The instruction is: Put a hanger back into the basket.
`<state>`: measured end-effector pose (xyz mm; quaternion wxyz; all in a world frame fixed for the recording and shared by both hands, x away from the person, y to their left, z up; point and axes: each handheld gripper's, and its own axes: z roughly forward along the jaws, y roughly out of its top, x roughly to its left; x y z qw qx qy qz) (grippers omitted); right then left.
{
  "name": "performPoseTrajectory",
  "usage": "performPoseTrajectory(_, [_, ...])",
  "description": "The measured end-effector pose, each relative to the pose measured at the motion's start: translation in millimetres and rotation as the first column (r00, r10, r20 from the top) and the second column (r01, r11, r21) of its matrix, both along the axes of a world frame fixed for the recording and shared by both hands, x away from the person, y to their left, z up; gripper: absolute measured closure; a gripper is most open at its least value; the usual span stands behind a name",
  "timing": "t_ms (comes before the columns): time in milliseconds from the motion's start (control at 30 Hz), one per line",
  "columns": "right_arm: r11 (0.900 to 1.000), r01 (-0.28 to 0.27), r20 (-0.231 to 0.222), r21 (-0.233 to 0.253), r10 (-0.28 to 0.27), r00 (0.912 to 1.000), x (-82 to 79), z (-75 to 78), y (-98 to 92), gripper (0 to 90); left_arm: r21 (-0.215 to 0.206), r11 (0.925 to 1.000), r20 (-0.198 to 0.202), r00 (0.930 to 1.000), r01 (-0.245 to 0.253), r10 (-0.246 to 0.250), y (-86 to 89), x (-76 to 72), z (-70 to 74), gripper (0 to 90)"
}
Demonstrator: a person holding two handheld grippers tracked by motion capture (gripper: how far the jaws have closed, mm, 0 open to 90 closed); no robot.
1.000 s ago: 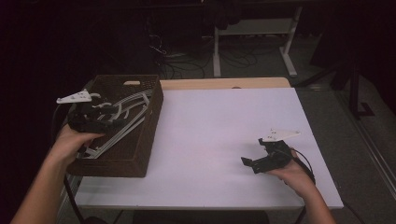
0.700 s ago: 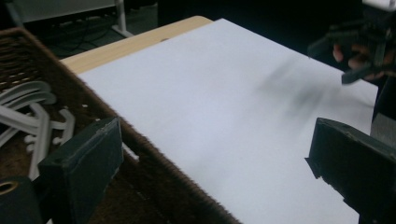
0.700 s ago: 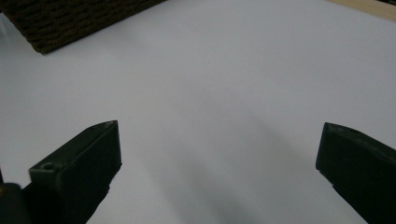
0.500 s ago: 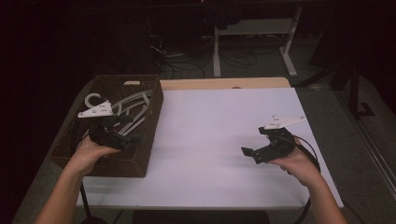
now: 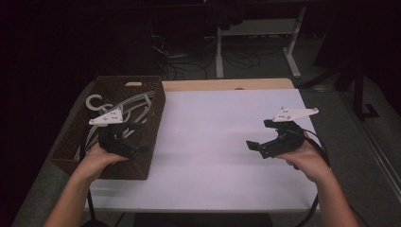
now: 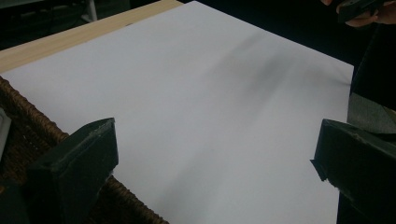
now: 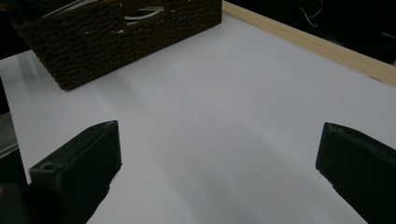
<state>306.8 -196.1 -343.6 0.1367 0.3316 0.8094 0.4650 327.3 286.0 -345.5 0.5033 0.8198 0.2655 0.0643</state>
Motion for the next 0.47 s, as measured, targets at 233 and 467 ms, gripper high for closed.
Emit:
performPoseTrajectory(233, [1.000,0.001,0.003,0.005,-0.001,1.0000,-0.1,-2.0,-0.9,0.0,-0.003,0.9998,0.001,0.9998,0.022,-0.022,-1.8,-1.3,-2.6,0.0])
performPoseTrajectory(467, [1.000,0.004,0.009,0.015,-0.004,1.0000,-1.5,-4.3,-2.0,0.0,-0.009,0.9996,0.013,0.9995,0.028,-0.028,-1.9,-3.0,-3.4,0.0])
